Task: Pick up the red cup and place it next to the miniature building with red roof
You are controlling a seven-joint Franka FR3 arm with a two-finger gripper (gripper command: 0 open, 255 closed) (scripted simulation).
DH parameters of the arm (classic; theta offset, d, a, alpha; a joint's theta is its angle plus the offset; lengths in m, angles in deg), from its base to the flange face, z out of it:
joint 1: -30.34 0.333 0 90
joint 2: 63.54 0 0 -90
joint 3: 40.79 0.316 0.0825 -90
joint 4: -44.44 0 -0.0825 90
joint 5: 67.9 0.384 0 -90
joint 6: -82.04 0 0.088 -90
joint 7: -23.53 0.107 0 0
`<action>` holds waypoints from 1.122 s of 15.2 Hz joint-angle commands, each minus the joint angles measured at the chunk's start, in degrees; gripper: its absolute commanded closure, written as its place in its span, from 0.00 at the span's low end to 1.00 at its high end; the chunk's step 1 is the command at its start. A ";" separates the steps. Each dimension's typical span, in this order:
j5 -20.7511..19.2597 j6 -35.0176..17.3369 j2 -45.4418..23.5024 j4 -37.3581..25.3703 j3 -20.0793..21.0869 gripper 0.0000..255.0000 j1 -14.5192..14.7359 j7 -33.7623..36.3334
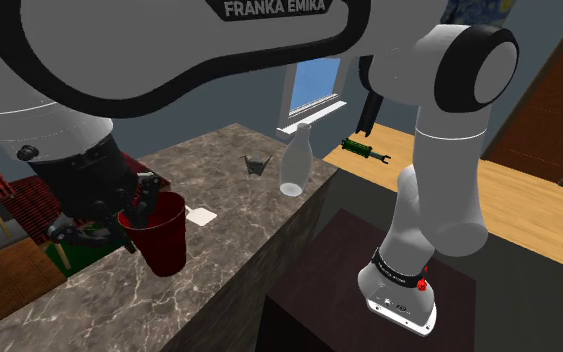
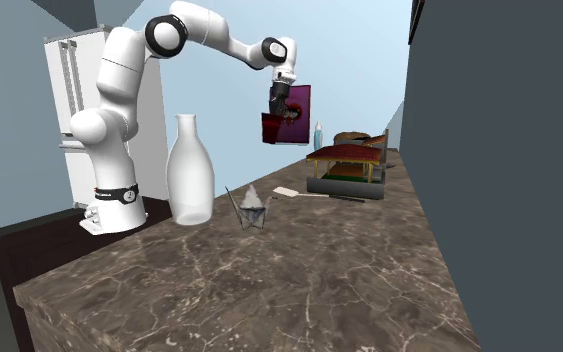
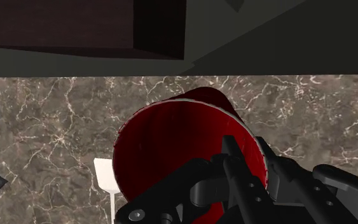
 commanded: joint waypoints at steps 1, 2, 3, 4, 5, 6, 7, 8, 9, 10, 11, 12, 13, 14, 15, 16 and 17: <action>-0.06 -1.56 -0.08 1.45 -0.05 1.00 -0.11 0.09; -0.06 -2.33 -0.08 2.23 -0.07 1.00 -0.18 0.12; -0.08 -3.10 -0.09 2.99 -0.10 1.00 -0.24 0.16; -0.10 -3.85 -0.11 3.73 -0.12 1.00 -0.29 0.21; -0.13 -4.60 -0.15 4.45 -0.14 1.00 -0.35 0.25; -0.17 -5.35 -0.21 5.15 -0.17 1.00 -0.40 0.30; -0.21 -6.08 -0.28 5.83 -0.20 1.00 -0.44 0.35; -0.26 -6.81 -0.36 6.49 -0.23 1.00 -0.47 0.41; -0.32 -7.54 -0.46 7.13 -0.26 1.00 -0.51 0.46; -0.38 -8.26 -0.57 7.75 -0.29 1.00 -0.53 0.52; -0.45 -8.97 -0.69 8.36 -0.33 1.00 -0.56 0.59; -0.52 -9.68 -0.83 8.95 -0.36 1.00 -0.58 0.65; -0.60 -10.38 -0.98 9.52 -0.40 1.00 -0.59 0.72; -0.69 -11.08 -1.14 10.08 -0.44 1.00 -0.61 0.80; -0.78 -11.77 -1.32 10.62 -0.48 1.00 -0.62 0.87; -0.88 -12.46 -1.50 11.14 -0.52 1.00 -0.62 0.95; -0.98 -13.14 -1.70 11.65 -0.57 1.00 -0.62 1.03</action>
